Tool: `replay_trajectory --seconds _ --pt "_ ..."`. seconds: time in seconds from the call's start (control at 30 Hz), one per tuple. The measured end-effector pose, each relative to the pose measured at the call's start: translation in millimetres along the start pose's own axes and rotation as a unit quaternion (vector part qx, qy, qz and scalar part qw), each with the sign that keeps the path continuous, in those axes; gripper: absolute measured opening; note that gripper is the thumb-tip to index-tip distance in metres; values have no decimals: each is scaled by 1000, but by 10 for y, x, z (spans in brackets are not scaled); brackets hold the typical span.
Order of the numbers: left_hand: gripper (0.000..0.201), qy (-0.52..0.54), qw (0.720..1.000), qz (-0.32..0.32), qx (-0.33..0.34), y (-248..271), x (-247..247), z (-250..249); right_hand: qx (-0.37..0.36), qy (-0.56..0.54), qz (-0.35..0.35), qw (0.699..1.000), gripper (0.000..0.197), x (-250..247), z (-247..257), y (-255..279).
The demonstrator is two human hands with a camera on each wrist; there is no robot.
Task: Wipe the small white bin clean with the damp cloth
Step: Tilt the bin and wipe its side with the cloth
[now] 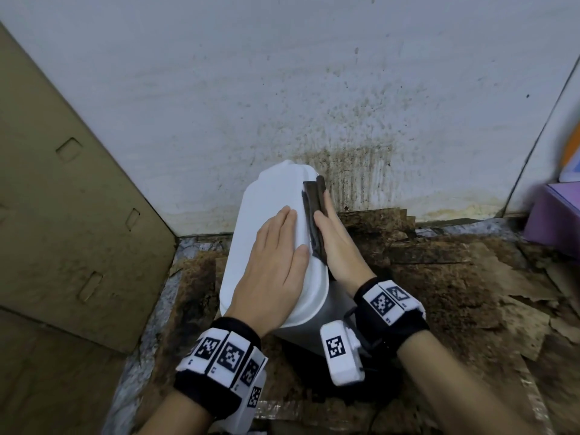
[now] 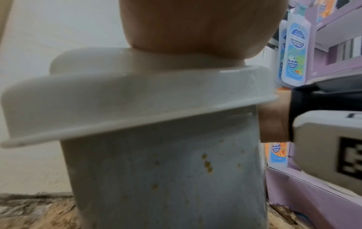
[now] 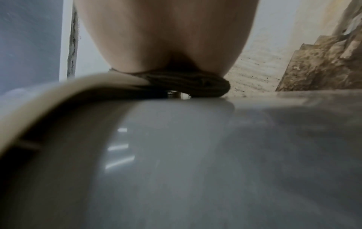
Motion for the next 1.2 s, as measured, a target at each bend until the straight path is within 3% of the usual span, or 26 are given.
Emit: replay_trajectory --seconds 0.2,0.37,0.47,0.57,0.67,0.77,0.9,1.07,1.2 --pt "62 0 1000 -4 -4 16 2 87 -23 -37 -19 999 58 177 -197 404" --pt "62 -3 1000 -10 7 43 -43 37 -71 -2 -131 989 53 322 -124 979" --pt "57 -5 1000 -7 23 41 -13 -13 -81 0 -173 981 53 317 -134 1015" --pt "61 -17 999 -41 16 -2 -60 47 -72 -9 -143 987 50 276 -82 892" --pt "59 -4 1000 -8 5 20 -24 77 -31 -7 -89 995 50 185 -85 564" --pt "57 -7 1000 -10 23 53 -58 18 4 44 -33 998 54 82 -34 161" --pt "63 12 1000 -3 -9 24 -21 121 24 104 2 994 56 -32 140 -129" --pt "63 5 1000 -2 -11 22 -11 106 6 93 17 996 56 -17 54 -52" --pt "63 5 1000 1 -11 18 9 80 -17 6 -12 1000 53 65 -102 214"
Point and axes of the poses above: each hand's wrist, its own y-axis away from the middle knuckle, its own x-axis out of the palm, z = x × y, the point moved 10 cm from there along -y, towards the middle knuckle, and after that the axes turned 5 degrees about y, right-handed, at the moved point
